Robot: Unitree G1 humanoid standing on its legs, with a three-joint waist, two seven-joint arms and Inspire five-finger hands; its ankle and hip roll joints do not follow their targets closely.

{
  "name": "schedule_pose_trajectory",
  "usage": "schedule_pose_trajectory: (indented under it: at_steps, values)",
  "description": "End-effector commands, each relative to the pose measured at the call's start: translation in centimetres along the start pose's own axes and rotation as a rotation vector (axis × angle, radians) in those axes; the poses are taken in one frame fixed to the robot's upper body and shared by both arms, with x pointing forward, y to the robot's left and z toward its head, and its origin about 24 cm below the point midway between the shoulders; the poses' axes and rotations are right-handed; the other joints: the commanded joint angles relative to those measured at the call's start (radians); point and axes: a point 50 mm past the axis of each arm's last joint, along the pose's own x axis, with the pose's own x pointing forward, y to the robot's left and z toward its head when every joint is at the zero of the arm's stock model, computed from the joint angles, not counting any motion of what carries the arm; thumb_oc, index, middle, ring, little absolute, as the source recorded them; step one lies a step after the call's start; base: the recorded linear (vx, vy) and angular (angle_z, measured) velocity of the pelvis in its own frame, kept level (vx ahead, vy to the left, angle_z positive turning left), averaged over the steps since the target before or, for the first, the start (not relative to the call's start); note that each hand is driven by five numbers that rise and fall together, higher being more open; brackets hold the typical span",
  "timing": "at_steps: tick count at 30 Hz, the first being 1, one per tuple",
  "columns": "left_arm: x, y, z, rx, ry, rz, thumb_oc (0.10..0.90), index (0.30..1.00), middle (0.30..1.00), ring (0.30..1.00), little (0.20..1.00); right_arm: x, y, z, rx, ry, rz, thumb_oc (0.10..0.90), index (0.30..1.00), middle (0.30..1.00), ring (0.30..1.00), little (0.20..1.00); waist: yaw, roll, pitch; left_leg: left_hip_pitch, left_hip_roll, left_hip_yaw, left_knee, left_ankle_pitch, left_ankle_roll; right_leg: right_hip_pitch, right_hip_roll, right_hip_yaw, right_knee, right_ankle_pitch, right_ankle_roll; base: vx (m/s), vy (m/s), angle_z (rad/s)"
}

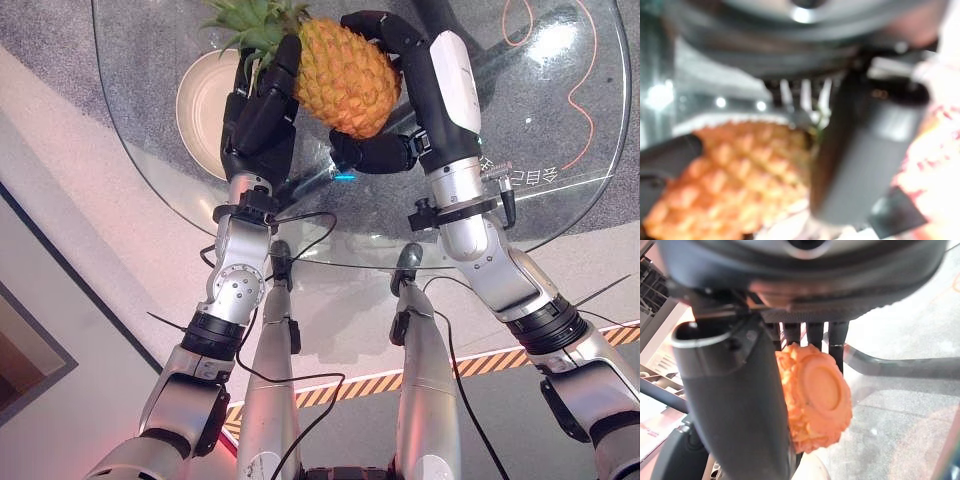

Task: Pick up the fruit to the plate

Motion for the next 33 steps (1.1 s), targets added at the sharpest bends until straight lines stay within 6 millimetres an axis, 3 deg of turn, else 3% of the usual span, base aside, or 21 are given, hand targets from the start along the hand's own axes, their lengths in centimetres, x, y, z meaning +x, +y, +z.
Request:
schedule_pose_trajectory:
  at_steps: [1, 21, 22, 23, 33]
  values:
    - [1.3, -6.1, 1.8, -0.014, -0.112, -0.267, 0.800, 0.900, 0.900, 0.900, 0.900, 1.9, -2.3, 9.8, 0.109, -0.538, -0.075, 0.100, 0.300, 0.300, 0.300, 0.200, -0.006, -0.002, -0.022, -0.017, -0.032, 0.031, 0.049, -0.045, 0.016, 0.078, 0.028, -0.068, -0.149, 0.064, 0.026, 0.00, 0.000, 0.00]
    - [0.8, -6.0, 4.3, -0.042, -0.323, -0.280, 0.800, 0.900, 0.900, 0.900, 0.900, 1.7, -1.9, 8.8, 0.065, -0.514, -0.023, 0.100, 0.300, 0.300, 0.300, 0.200, -0.004, -0.011, -0.022, -0.019, -0.033, 0.026, 0.041, -0.045, 0.014, 0.077, 0.030, -0.068, -0.155, 0.063, 0.024, 0.00, 0.000, 0.00]
    - [0.7, -5.9, 4.4, -0.042, -0.339, -0.285, 0.575, 0.707, 0.707, 0.707, 0.675, 1.7, -1.9, 8.8, 0.066, -0.512, -0.024, 0.100, 0.300, 0.300, 0.300, 0.200, -0.004, -0.011, -0.022, -0.017, -0.033, 0.026, 0.041, -0.045, 0.015, 0.077, 0.030, -0.068, -0.154, 0.063, 0.024, 0.00, 0.000, 0.00]
    - [0.7, -6.1, 4.6, -0.041, -0.353, -0.291, 0.100, 0.300, 0.300, 0.300, 0.200, 1.8, -2.0, 8.9, 0.064, -0.515, -0.027, 0.100, 0.300, 0.300, 0.300, 0.200, -0.005, -0.012, -0.022, -0.025, -0.035, 0.025, 0.040, -0.037, 0.016, 0.070, 0.029, -0.068, -0.156, 0.070, 0.023, 0.00, 0.000, 0.00]
    - [0.5, -6.6, 5.2, -0.021, -0.419, -0.320, 0.100, 0.300, 0.300, 0.300, 0.200, 1.9, -2.0, 8.8, 0.071, -0.511, -0.048, 0.100, 0.300, 0.300, 0.300, 0.200, -0.003, -0.016, -0.022, -0.030, -0.034, 0.021, 0.039, -0.039, 0.015, 0.065, 0.031, -0.066, -0.155, 0.069, 0.023, 0.00, 0.000, 0.00]
